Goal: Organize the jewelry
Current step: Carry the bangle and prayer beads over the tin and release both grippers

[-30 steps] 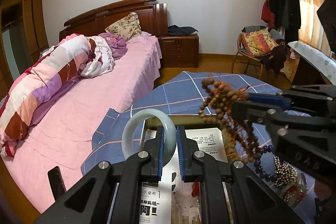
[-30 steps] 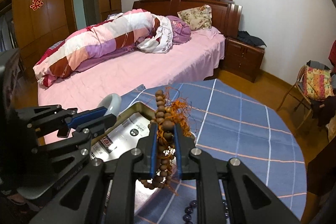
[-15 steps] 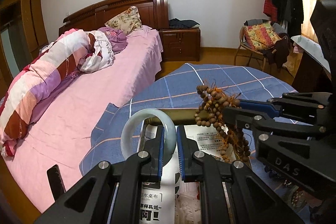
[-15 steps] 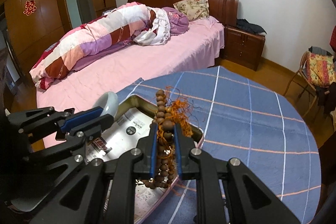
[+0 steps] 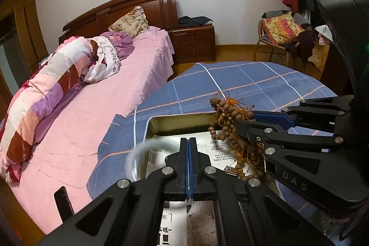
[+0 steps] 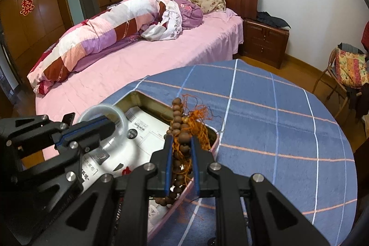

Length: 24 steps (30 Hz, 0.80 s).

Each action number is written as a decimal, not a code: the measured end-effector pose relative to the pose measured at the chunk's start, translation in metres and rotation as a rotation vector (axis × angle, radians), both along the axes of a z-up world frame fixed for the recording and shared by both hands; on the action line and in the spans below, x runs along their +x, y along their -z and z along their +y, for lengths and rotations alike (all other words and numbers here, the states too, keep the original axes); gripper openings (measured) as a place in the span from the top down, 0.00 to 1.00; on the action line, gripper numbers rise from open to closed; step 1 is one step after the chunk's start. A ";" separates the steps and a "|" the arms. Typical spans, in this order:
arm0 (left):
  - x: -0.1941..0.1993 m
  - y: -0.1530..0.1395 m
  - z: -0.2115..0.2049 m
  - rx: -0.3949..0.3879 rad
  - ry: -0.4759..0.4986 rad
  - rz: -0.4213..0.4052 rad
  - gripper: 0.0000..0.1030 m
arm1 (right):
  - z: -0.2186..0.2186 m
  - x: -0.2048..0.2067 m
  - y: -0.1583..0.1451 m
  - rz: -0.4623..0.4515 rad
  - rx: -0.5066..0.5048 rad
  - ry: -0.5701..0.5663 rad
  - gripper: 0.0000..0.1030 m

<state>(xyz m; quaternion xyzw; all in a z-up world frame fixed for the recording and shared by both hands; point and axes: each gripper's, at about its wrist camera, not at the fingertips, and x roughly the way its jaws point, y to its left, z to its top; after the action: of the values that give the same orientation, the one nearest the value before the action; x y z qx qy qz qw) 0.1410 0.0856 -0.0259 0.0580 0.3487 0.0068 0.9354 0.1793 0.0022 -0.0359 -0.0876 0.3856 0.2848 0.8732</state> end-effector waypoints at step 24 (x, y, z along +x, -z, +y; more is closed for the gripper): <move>-0.003 0.009 0.026 -0.039 -0.101 -0.002 0.30 | -0.017 -0.002 0.003 0.027 0.017 0.031 0.44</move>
<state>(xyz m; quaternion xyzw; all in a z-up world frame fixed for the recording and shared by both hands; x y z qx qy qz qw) 0.1376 0.1118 -0.0345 0.0221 0.3501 0.0474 0.9352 0.1770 -0.0147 -0.0391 -0.0705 0.3964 0.2755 0.8729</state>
